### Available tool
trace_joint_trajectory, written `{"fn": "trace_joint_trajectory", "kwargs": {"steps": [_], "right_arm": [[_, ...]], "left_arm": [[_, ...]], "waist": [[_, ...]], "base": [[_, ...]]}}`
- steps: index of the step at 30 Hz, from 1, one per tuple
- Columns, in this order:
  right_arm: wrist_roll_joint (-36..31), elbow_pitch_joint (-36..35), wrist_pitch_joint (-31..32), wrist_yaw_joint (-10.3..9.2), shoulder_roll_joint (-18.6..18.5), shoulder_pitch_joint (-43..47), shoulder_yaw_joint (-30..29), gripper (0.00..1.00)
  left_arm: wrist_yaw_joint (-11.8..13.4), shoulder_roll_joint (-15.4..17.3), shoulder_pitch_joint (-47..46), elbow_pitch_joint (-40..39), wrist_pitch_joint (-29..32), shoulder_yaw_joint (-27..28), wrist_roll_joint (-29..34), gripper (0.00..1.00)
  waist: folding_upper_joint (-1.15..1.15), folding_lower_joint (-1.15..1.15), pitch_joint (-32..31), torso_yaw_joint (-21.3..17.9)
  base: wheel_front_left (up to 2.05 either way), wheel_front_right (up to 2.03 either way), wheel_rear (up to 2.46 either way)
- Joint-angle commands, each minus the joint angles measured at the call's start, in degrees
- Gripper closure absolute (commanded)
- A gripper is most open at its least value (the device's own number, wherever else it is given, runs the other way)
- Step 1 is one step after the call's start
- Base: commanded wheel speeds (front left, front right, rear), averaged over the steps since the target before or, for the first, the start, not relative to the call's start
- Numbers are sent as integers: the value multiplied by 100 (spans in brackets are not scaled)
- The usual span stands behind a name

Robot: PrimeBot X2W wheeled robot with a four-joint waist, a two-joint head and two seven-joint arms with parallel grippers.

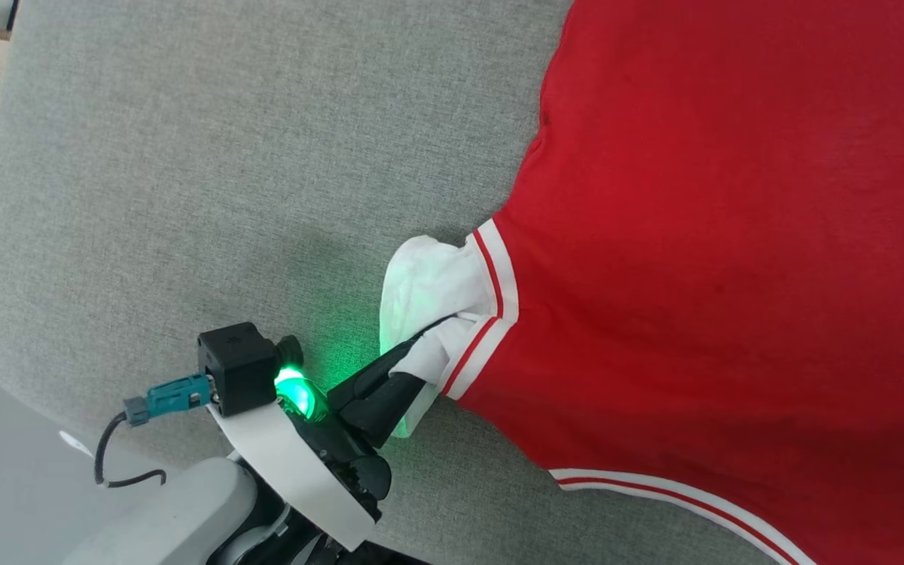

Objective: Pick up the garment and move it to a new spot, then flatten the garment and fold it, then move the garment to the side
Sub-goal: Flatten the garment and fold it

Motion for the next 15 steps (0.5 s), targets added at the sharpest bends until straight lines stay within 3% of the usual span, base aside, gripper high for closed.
{"fn": "trace_joint_trajectory", "kwargs": {"steps": [1, 4, 5, 7, 15], "right_arm": [[-12, 191, 117, 0, 95, 11, 77, 0], [-123, 382, 269, 0, 76, 20, 305, 0], [-87, 435, 314, 0, 81, 26, 343, 11], [48, 533, 351, 0, 165, 62, 351, 100], [244, 454, -203, -1, 29, 130, 303, 100]], "left_arm": [[5, -10, 27, -46, -28, 56, 45, 100], [5, -24, 98, -96, -29, 96, 95, 100], [5, -33, 96, -101, -29, 105, 100, 100], [5, -43, 84, -83, -29, 126, 116, 100], [5, -14, 135, 21, -30, 232, 104, 100]], "waist": [[0, 0, 77, 51], [0, 0, 115, 53], [0, 0, 129, 51], [0, 0, 139, 34], [0, 0, -66, -154]], "base": [[0, 0, 0], [0, 0, 0], [0, 0, 0], [0, 0, 0], [0, 0, 0]]}}
